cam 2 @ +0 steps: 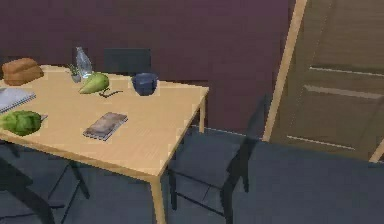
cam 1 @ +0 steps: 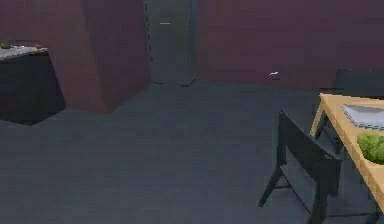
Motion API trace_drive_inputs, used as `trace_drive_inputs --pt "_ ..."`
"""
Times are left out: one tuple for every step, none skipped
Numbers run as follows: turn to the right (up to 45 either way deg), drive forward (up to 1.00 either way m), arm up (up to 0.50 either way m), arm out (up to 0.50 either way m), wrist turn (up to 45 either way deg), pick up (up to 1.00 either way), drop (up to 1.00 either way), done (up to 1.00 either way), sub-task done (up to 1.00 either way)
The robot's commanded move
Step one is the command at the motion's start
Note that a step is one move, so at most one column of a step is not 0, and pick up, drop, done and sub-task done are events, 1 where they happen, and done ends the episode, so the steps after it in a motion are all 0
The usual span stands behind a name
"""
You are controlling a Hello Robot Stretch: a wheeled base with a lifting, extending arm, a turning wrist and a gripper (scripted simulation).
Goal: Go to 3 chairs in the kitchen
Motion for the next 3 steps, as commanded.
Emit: trace_drive_inputs --pt "39.0 0.0 0.0 0.0 0.0 0.0 0.0 0.0 0.0" --pt "0.0 0.0 0.0 0.0 0.0 0.0 0.0 0.0 1.0" --pt "-33.0 0.0 0.0 0.0 0.0 0.0 0.0 0.0 0.0"
